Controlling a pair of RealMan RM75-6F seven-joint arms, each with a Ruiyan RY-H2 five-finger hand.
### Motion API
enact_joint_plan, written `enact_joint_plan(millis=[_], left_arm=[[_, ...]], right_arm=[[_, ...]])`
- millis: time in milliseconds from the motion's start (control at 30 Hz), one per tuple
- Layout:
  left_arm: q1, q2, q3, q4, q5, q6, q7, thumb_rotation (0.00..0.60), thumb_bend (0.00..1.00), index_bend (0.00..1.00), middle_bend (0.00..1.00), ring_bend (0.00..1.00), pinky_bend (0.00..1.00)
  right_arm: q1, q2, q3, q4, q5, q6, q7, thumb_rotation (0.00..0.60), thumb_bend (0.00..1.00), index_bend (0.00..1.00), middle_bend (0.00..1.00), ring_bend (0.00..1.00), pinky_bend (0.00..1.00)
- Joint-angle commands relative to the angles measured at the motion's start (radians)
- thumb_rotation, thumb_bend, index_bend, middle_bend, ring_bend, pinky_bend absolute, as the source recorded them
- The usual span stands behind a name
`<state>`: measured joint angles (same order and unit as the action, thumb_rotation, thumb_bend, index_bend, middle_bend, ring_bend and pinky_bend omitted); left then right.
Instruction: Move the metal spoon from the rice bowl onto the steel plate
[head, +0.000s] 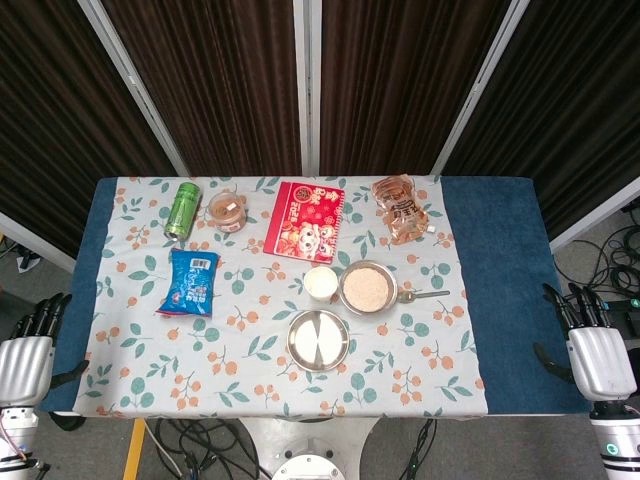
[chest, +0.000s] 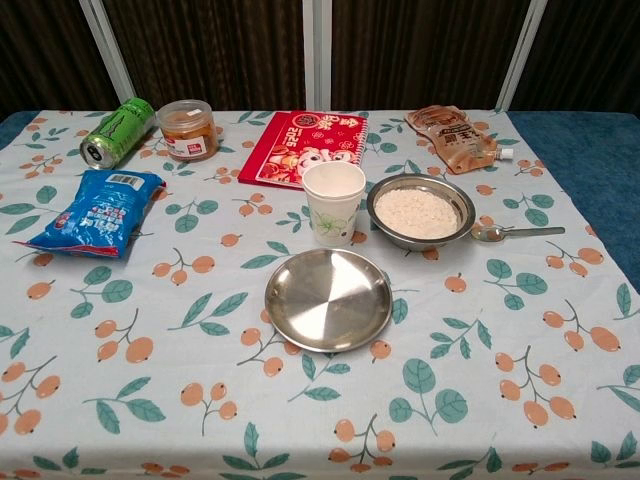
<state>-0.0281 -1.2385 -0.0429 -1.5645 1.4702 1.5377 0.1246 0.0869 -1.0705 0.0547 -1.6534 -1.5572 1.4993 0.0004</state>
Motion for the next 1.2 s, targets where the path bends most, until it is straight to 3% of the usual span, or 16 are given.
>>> enact_joint_plan(millis=[33, 333, 533, 667, 867, 1200], left_arm=[[-0.001, -0.002, -0.001, 0.002, 0.0, 0.001, 0.001, 0.6, 0.05, 0.12, 0.18, 0.12, 0.21], [-0.004, -0.004, -0.005, 0.002, 0.0, -0.001, 0.005, 0.6, 0.05, 0.12, 0.18, 0.12, 0.21], [-0.01, -0.007, -0.007, 0.009, 0.004, -0.004, 0.0, 0.6, 0.05, 0.12, 0.18, 0.12, 0.21], [-0.008, -0.011, -0.003, 0.016, -0.001, -0.009, -0.006, 0.6, 0.05, 0.12, 0.18, 0.12, 0.21], [-0.007, -0.018, 0.0, 0.029, -0.01, -0.019, -0.013, 0.6, 0.05, 0.12, 0.18, 0.12, 0.21], [-0.012, -0.029, -0.004, 0.048, -0.025, -0.035, -0.025, 0.6, 0.05, 0.12, 0.18, 0.12, 0.21]], right_arm=[[-0.002, 0.0, -0.001, 0.001, 0.0, 0.001, 0.0, 0.6, 0.21, 0.02, 0.22, 0.0, 0.0], [0.03, 0.009, 0.012, -0.008, 0.009, -0.042, -0.023, 0.6, 0.19, 0.03, 0.25, 0.01, 0.0], [0.163, -0.001, 0.06, -0.021, 0.067, -0.234, -0.133, 0.6, 0.17, 0.22, 0.3, 0.03, 0.02], [0.284, -0.062, 0.099, 0.033, 0.168, -0.419, -0.211, 0.6, 0.17, 0.28, 0.31, 0.05, 0.03], [0.409, -0.198, 0.119, 0.177, 0.291, -0.584, -0.319, 0.6, 0.19, 0.36, 0.32, 0.05, 0.04], [0.496, -0.37, 0.099, 0.361, 0.374, -0.656, -0.408, 0.6, 0.21, 0.4, 0.36, 0.06, 0.05]])
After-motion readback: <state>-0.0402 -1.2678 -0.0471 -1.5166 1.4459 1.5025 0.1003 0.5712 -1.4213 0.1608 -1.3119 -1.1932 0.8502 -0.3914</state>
